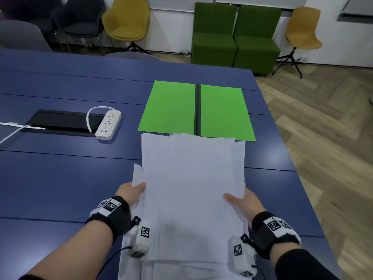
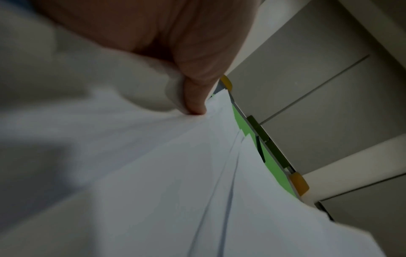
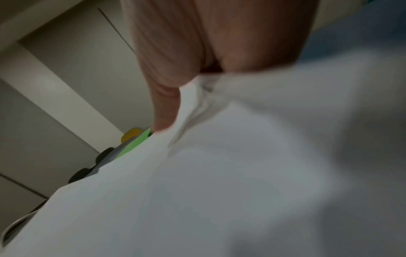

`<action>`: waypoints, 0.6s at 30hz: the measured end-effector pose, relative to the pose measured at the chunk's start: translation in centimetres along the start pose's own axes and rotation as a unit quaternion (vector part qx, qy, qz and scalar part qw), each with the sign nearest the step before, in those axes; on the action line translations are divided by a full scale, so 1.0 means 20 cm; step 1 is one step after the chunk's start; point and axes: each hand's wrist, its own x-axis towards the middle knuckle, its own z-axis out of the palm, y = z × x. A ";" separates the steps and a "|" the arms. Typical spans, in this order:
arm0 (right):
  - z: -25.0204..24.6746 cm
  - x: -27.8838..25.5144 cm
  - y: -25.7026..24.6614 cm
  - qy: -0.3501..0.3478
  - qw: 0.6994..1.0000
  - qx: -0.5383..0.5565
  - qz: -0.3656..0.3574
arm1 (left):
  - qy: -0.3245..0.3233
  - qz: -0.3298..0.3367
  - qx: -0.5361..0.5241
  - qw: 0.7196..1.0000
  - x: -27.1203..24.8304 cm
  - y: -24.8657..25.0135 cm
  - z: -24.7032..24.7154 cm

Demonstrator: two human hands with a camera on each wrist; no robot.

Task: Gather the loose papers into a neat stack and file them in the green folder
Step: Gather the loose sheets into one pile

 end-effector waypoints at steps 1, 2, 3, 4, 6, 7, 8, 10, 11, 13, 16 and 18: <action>0.02 0.01 0.00 -0.029 0.999 -0.008 0.014 | -0.005 0.001 0.006 1.000 -0.01 0.01 0.02; 0.03 0.01 0.00 -0.043 0.999 -0.018 0.028 | -0.003 0.002 0.009 1.000 -0.02 0.02 0.03; 0.03 0.01 0.00 -0.048 0.998 -0.027 0.041 | 0.000 0.005 0.012 1.000 -0.03 0.03 0.03; 0.02 0.02 0.01 -0.047 0.997 -0.024 0.050 | 0.000 0.006 0.006 1.000 -0.05 0.04 0.03; 0.00 0.02 0.03 -0.032 0.997 -0.018 0.063 | -0.012 -0.010 -0.021 1.000 -0.07 0.06 0.01; -0.01 0.02 0.05 -0.027 0.998 -0.010 0.063 | -0.026 -0.023 -0.033 0.999 -0.09 0.07 -0.01; -0.01 0.02 0.06 -0.022 0.998 -0.002 0.062 | -0.044 -0.033 -0.038 0.998 -0.10 0.07 -0.02; -0.02 0.01 0.07 -0.021 0.998 0.023 0.062 | -0.073 -0.039 -0.028 0.996 -0.11 0.05 -0.04; -0.03 0.00 0.07 -0.026 0.997 0.041 0.061 | -0.080 -0.038 -0.021 0.996 -0.11 0.04 -0.04; -0.04 -0.02 0.06 -0.047 0.994 0.078 0.062 | -0.066 -0.040 -0.023 0.997 -0.12 0.02 -0.03; -0.06 -0.04 0.05 -0.082 0.987 0.119 0.063 | -0.057 -0.042 -0.036 0.997 -0.13 0.00 -0.01; -0.07 -0.05 0.06 -0.092 0.986 0.124 0.069 | -0.051 -0.040 -0.035 0.997 -0.14 -0.01 0.00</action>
